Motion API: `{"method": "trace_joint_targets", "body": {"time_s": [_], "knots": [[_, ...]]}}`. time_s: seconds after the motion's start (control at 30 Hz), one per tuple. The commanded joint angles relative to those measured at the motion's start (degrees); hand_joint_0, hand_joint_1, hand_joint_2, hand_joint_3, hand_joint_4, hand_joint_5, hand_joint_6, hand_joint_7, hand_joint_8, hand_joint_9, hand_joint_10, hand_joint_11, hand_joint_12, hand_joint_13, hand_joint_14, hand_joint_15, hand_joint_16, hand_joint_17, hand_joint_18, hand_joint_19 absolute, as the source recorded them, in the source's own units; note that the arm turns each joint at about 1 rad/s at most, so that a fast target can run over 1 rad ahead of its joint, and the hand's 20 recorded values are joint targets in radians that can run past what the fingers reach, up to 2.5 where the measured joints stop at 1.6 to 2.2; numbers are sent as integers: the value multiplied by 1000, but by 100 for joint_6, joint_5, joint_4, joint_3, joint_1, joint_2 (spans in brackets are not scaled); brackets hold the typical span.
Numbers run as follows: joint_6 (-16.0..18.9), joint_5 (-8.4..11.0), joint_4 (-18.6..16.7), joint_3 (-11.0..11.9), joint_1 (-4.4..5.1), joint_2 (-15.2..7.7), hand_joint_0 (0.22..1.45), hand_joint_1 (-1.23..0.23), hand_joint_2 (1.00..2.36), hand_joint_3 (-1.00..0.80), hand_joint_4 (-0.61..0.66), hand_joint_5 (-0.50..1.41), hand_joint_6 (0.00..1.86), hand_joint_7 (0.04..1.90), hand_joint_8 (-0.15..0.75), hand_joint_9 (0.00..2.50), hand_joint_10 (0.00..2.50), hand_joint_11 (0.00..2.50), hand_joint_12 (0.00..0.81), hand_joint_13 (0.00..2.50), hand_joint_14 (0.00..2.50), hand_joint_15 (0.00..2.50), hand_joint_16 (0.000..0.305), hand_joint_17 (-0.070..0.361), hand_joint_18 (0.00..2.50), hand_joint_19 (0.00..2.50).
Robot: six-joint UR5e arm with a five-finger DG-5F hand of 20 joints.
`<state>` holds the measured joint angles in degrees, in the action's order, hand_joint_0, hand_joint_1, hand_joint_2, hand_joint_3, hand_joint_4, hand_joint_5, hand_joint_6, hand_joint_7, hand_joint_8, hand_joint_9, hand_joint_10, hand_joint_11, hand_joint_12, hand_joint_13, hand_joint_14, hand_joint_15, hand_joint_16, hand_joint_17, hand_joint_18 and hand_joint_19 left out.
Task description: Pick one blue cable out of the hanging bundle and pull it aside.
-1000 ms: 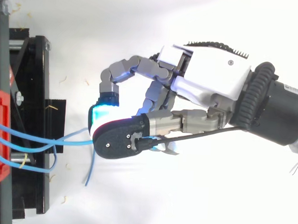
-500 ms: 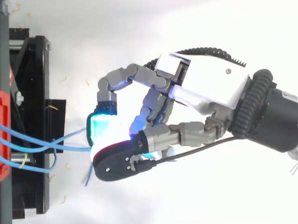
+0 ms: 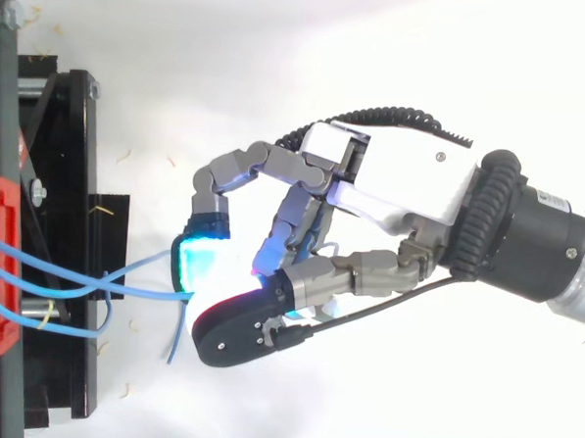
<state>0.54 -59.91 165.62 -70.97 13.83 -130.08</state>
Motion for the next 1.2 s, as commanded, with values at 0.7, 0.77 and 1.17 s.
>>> {"method": "trace_joint_targets", "body": {"time_s": [0.7,0.77,1.17], "knots": [[-766,-20,-83,13,182,-9,382,-655,1000,-500,176,-101,864,1065,357,1433,21,1504,466,1634,12,1317,69,155,1129,726],[-757,-29,-48,13,182,-9,419,-576,1000,-500,169,-102,862,1071,344,1435,21,1509,439,1619,13,1329,65,147,1096,752],[-687,-20,75,57,147,0,553,-663,1019,-230,150,-102,867,1225,269,1418,28,1565,356,1577,16,1378,54,121,1001,819]]}}
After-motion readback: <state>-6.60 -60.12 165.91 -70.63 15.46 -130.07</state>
